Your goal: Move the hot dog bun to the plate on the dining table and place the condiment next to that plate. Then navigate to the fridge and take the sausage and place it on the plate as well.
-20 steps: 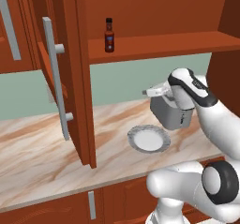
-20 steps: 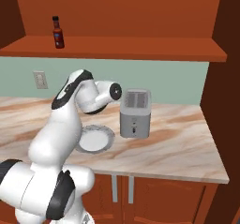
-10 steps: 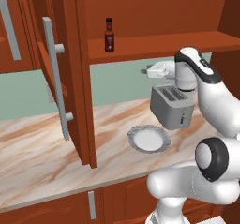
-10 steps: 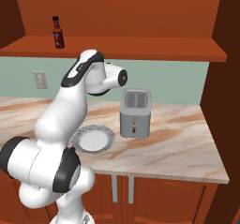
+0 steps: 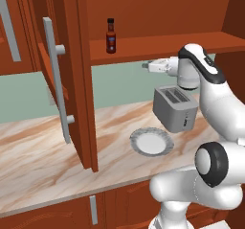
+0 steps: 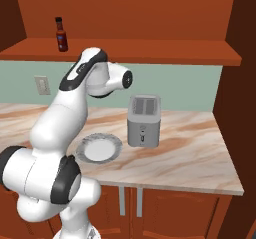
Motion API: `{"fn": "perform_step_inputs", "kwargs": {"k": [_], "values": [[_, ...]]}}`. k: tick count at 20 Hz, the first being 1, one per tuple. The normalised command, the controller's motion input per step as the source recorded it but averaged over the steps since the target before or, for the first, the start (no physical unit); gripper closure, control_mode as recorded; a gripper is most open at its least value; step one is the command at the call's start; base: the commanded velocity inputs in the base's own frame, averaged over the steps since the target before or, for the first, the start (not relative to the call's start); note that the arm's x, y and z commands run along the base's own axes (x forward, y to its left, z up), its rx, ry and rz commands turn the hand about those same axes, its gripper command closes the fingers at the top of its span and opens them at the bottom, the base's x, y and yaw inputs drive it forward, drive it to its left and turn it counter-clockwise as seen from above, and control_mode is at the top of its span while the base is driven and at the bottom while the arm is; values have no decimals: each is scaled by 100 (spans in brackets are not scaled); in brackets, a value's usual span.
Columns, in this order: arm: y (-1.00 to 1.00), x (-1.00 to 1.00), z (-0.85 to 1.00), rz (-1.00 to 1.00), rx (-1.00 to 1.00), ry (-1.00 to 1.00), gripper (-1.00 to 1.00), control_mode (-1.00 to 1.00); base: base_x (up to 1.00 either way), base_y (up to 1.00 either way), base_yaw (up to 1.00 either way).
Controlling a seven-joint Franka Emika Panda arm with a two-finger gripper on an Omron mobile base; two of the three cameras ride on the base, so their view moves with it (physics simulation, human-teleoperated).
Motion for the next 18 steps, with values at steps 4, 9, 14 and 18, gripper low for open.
{"fn": "perform_step_inputs", "kwargs": {"k": [4,9,14,18], "values": [[19,-98,22,0,-2,-15,-100,-100,0,0,0],[7,-58,43,0,-7,-14,-100,-100,0,0,0],[8,13,92,2,-4,-9,-100,-100,0,0,0],[1,69,30,5,-2,2,-100,-100,0,0,0]]}}
